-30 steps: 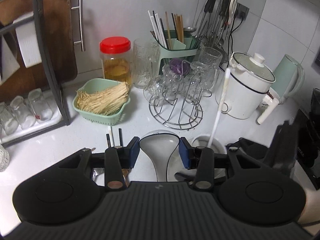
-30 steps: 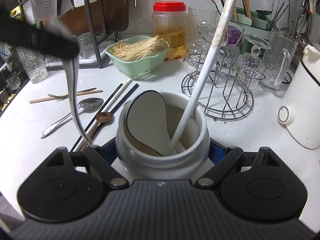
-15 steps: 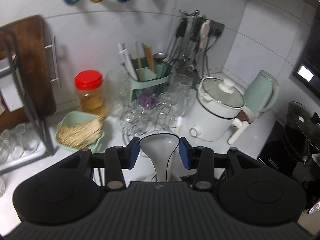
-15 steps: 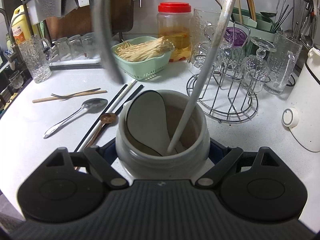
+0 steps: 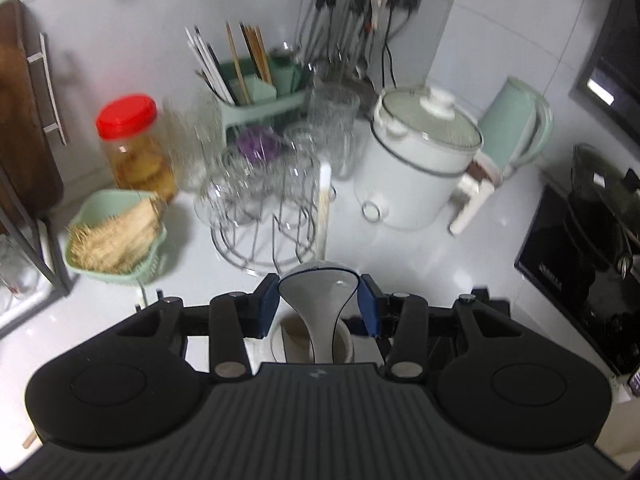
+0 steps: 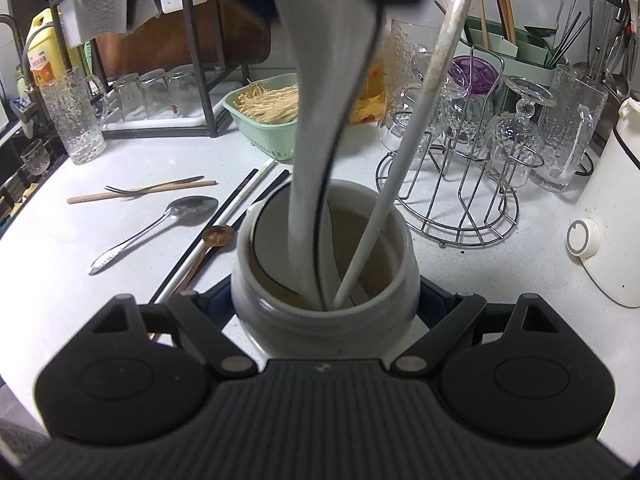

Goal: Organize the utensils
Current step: 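Lower the white spoon into the jar and open the left gripper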

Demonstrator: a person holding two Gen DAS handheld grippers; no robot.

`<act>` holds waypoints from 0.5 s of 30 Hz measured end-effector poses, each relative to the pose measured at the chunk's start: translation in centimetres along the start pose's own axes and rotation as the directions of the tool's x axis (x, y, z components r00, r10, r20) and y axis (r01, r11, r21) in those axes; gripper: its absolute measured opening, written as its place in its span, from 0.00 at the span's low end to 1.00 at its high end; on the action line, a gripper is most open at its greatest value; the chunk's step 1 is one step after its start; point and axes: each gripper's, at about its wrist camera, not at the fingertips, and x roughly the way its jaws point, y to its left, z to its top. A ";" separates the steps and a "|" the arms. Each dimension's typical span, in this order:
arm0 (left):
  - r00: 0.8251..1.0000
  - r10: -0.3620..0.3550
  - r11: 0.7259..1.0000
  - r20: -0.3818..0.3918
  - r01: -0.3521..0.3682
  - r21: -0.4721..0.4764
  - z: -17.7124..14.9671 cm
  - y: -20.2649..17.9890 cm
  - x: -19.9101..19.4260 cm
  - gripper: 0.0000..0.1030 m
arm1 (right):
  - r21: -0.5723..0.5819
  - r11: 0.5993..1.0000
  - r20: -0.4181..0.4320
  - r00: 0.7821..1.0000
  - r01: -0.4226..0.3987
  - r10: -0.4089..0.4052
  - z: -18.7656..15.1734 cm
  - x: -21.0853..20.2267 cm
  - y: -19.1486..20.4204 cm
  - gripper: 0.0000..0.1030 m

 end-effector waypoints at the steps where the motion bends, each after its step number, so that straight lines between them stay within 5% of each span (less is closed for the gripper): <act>1: 1.000 -0.005 1.000 -0.015 0.005 0.016 -0.1 -0.1 0.4 0.47 | -0.005 1.000 0.002 1.000 -0.002 0.002 0.0 0.0 0.0 0.89; 15: 0.987 -0.079 0.997 -0.137 0.075 -0.033 -0.3 1.4 3.8 0.47 | -0.030 0.999 0.029 0.999 -0.022 0.023 -0.8 -0.5 0.1 0.88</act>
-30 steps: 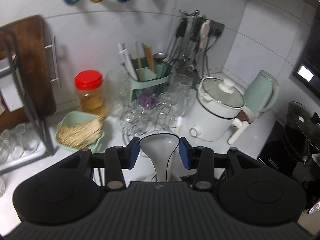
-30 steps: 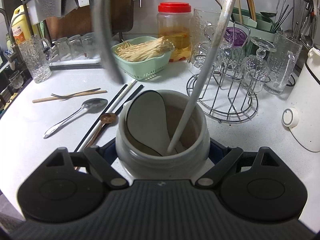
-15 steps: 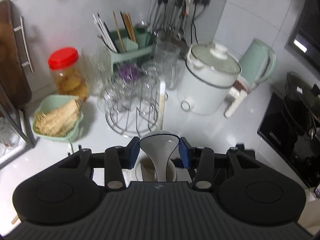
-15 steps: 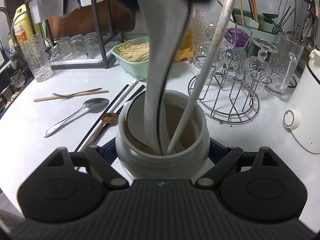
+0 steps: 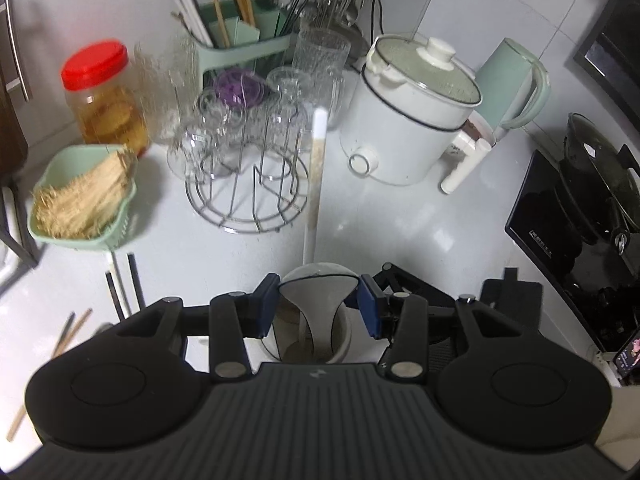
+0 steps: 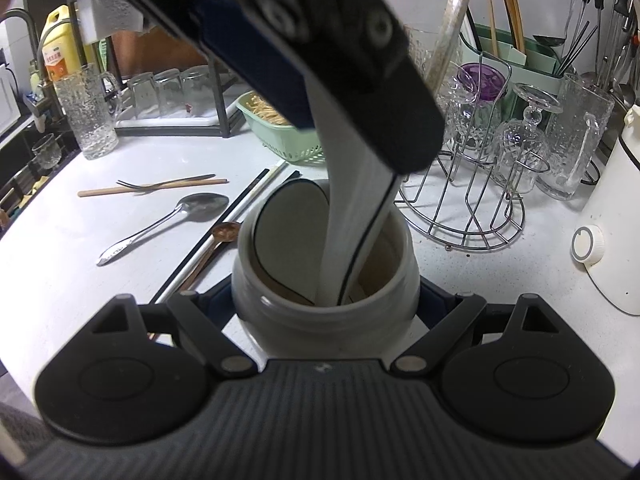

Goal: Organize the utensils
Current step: 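Lower the white spoon into the jar and open the left gripper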

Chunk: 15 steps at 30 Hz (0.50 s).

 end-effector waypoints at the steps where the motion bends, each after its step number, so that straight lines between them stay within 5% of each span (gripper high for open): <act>1: 1.000 -0.003 1.000 -0.008 0.003 -0.004 0.0 0.1 0.2 0.47 | -0.003 1.000 0.001 1.000 0.002 -0.002 -0.1 -0.1 0.0 0.88; 5: 0.999 0.003 1.000 -0.042 -0.003 -0.010 -0.2 0.4 1.1 0.47 | -0.010 1.000 0.007 1.000 -0.010 0.011 -0.5 -0.3 0.1 1.00; 15: 0.996 0.037 0.999 -0.085 -0.037 0.005 0.0 0.6 2.5 0.47 | -0.009 1.000 0.059 0.998 -0.009 0.010 -0.9 -1.4 0.5 1.00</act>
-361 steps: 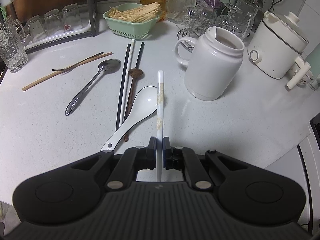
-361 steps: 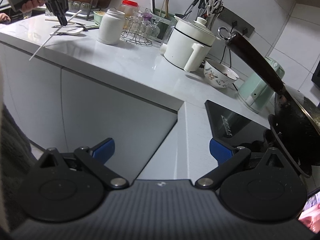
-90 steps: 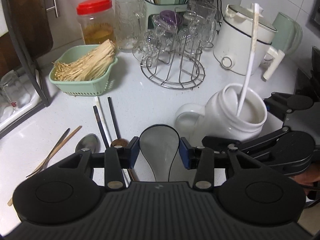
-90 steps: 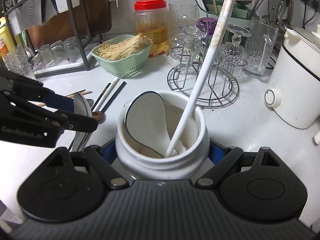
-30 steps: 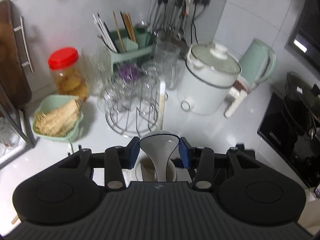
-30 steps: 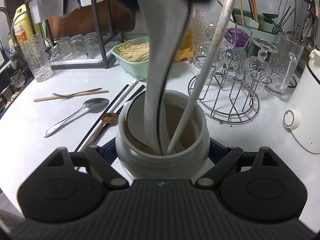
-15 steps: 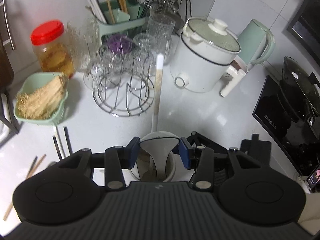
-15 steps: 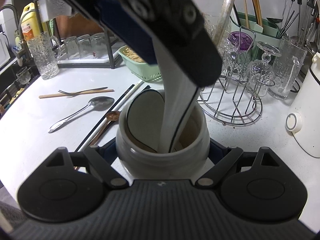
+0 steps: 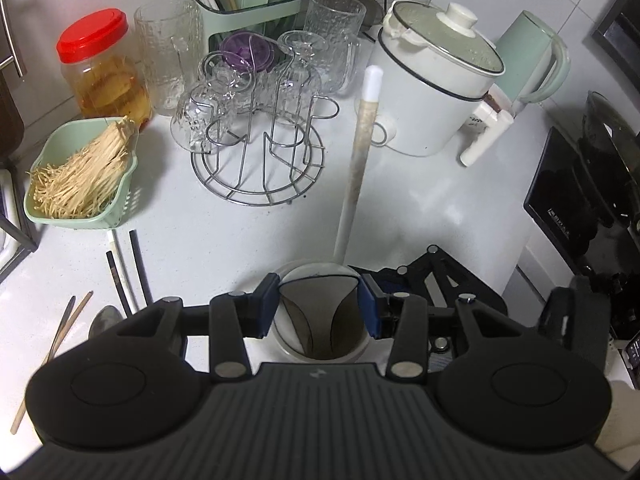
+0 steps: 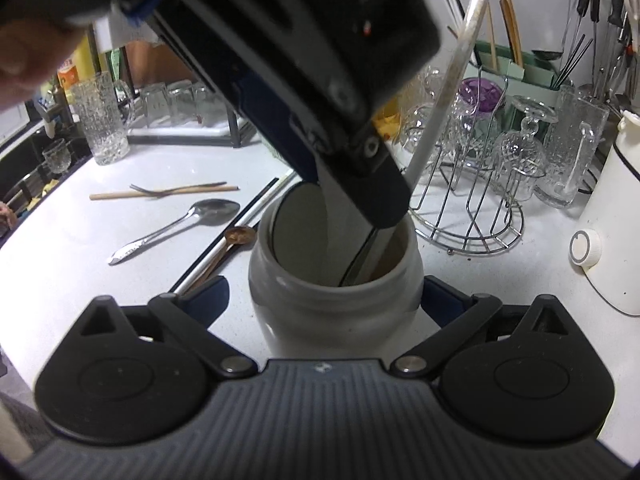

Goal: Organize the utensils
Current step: 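Lower the white spoon into the jar and open the left gripper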

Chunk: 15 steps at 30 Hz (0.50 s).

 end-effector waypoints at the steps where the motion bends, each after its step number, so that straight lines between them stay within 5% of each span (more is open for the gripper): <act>1: 1.000 0.002 1.000 0.001 -0.002 0.002 0.1 0.0 0.1 0.47 | 0.001 1.000 0.000 1.000 -0.001 0.001 0.0 0.0 0.0 0.99; 7: 1.000 0.003 1.000 -0.007 -0.003 0.006 0.4 0.1 0.2 0.47 | -0.006 1.000 0.009 1.000 0.028 -0.028 -0.1 0.0 0.1 0.88; 15: 1.000 0.002 1.000 0.018 -0.002 0.005 0.3 -0.1 -0.6 0.48 | 0.002 1.000 0.011 1.000 0.028 -0.028 -0.3 0.0 0.1 0.88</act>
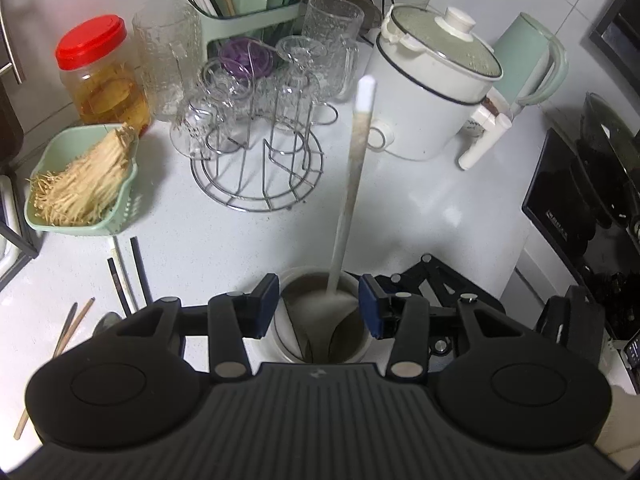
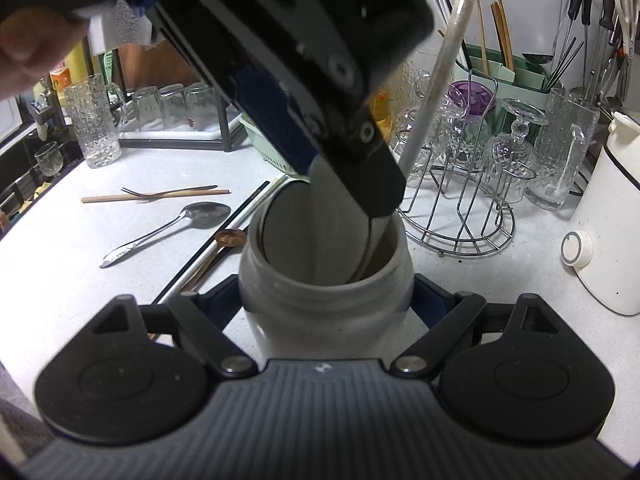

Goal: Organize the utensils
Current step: 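Lower the white spoon into the jar and open the left gripper, then move the left gripper to the silver metal spoon on the counter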

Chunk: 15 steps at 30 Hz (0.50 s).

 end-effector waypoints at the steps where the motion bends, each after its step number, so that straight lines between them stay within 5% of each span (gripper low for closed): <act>1: 1.000 0.002 1.000 0.004 -0.002 -0.002 0.0 0.0 -0.1 0.48 | 0.000 1.000 0.000 1.000 0.001 -0.001 0.0 0.0 0.0 0.88; 15: 0.992 0.039 0.999 0.117 -0.039 -0.001 0.3 -0.2 -4.5 0.48 | 0.005 1.000 -0.006 1.000 0.007 -0.007 0.2 0.0 0.2 0.88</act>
